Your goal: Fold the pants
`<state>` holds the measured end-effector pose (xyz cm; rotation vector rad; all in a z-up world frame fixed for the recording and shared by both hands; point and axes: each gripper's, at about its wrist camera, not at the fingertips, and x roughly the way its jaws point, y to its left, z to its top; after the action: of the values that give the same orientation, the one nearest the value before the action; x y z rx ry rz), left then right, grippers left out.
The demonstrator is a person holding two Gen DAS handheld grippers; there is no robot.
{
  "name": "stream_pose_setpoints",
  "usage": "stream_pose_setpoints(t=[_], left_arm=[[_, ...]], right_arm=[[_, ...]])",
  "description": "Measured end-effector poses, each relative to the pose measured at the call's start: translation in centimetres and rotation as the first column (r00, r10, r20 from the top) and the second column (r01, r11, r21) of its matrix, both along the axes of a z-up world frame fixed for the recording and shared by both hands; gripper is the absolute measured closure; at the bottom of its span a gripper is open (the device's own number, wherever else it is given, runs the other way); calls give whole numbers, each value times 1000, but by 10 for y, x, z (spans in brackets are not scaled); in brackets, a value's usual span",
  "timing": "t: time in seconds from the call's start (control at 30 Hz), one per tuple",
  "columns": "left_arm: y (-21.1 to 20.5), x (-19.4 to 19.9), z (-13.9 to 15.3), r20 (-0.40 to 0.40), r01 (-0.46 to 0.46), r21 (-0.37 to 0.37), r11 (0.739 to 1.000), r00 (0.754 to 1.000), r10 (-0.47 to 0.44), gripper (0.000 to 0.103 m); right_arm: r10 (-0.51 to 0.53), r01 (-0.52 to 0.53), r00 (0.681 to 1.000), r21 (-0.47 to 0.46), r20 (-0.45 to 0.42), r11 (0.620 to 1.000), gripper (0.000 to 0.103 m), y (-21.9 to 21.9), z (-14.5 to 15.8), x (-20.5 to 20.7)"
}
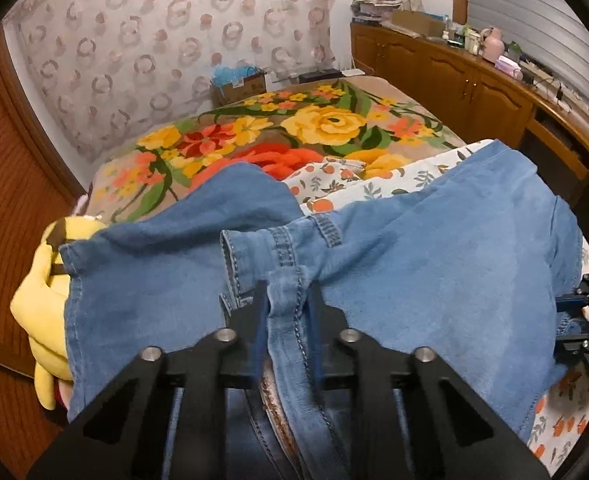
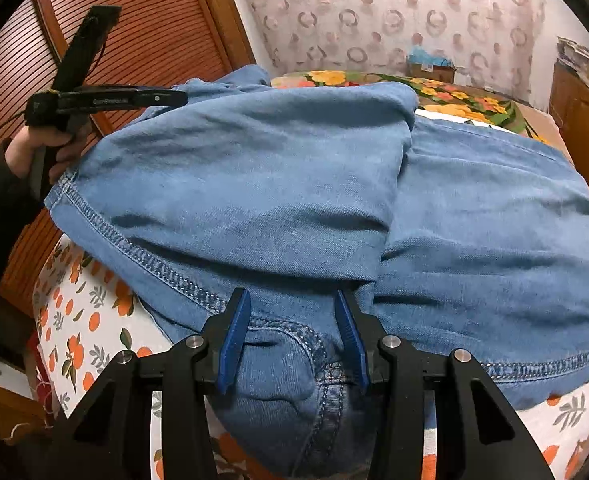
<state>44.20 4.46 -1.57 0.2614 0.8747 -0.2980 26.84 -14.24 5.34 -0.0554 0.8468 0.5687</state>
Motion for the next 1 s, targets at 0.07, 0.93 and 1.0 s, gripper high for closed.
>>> stream_pose_setpoints(t=[0.07, 0.93, 1.0], left_arm=[[0, -8, 15, 71, -1, -6, 1000, 997, 2, 94], [-23, -24, 65, 257, -7, -136, 991, 965, 42, 53], [-46, -16, 57, 233, 29, -129, 991, 972, 2, 53]], right_arm=[[0, 0, 1000, 3, 4, 1000, 57, 0, 0, -2], [2, -2, 1000, -6, 14, 1000, 57, 13, -8, -12], [-7, 7, 1000, 10, 7, 1000, 57, 6, -8, -18]])
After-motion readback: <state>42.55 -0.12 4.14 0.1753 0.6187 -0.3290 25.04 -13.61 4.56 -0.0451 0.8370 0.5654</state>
